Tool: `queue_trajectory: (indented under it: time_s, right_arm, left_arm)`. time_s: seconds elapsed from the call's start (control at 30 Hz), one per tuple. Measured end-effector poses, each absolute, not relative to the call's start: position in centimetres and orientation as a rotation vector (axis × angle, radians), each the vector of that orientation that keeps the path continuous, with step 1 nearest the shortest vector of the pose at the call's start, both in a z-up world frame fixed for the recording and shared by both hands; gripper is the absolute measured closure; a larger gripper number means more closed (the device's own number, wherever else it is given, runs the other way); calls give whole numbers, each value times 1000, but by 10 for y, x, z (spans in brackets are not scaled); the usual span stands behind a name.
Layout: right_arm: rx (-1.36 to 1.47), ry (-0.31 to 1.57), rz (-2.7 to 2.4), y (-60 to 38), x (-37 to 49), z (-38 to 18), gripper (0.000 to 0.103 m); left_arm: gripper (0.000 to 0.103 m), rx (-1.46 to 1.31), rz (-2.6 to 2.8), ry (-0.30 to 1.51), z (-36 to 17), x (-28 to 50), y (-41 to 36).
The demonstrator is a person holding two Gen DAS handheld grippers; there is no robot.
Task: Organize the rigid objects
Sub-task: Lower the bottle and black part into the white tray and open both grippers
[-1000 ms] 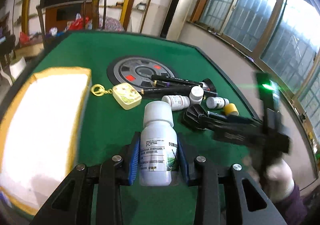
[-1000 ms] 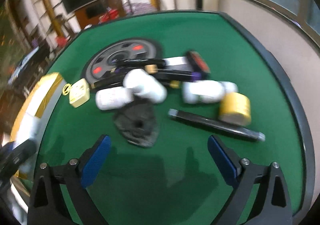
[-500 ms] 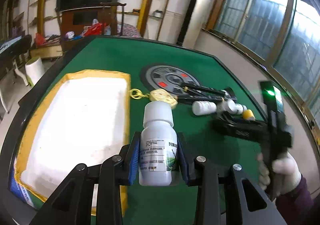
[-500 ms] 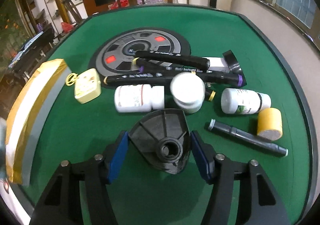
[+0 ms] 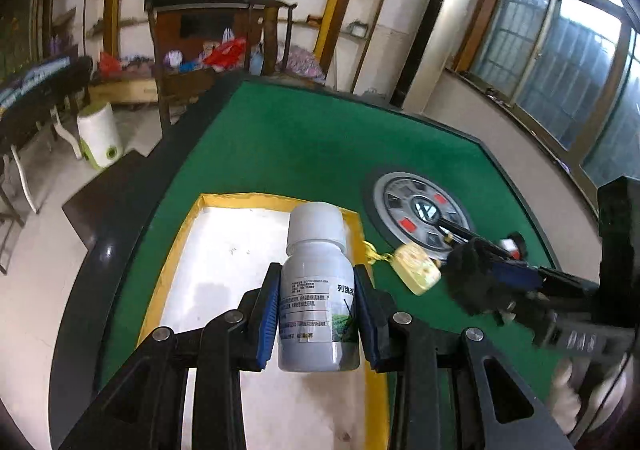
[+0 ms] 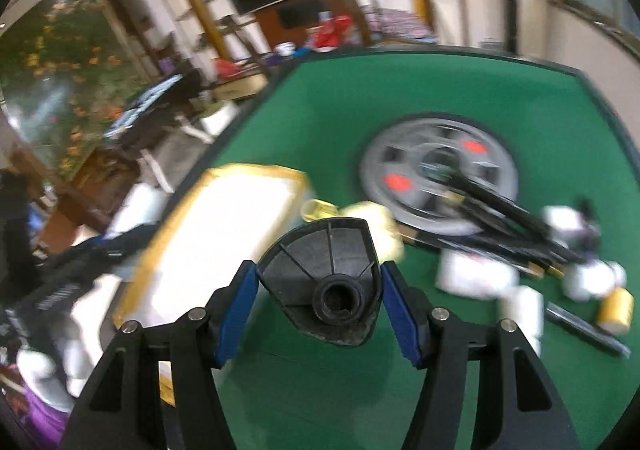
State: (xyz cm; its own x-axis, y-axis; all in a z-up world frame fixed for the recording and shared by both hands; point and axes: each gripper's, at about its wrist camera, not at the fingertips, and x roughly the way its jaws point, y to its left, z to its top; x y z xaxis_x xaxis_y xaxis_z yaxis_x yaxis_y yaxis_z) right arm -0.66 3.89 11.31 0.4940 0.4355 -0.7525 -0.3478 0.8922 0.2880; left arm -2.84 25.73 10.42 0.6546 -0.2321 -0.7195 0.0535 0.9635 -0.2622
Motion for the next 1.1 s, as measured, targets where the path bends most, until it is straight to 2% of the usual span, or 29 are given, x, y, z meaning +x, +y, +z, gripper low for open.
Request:
queue_trajectory:
  time_s: [0.33, 0.67, 0.7, 0.83, 1.03, 1.1]
  right_arm:
    - [-57, 965, 491, 139, 46, 79, 41]
    - [-84, 1005, 475, 152, 74, 53, 41]
    - [-83, 1006, 476, 151, 74, 52, 41]
    - [-27, 1016, 487, 146, 79, 49, 41]
    - [71, 977, 483, 124, 72, 71, 41]
    - [87, 938, 466, 109, 60, 84, 36]
  left_arm:
    - [67, -316, -84, 971, 44, 35, 295]
    - [67, -382, -62, 983, 20, 54, 302]
    - [65, -379, -52, 969, 21, 53, 303]
    - [43, -391, -41, 937, 27, 50, 307]
    - [41, -317, -34, 895, 58, 29, 296]
    - [36, -257, -14, 855, 75, 10, 284]
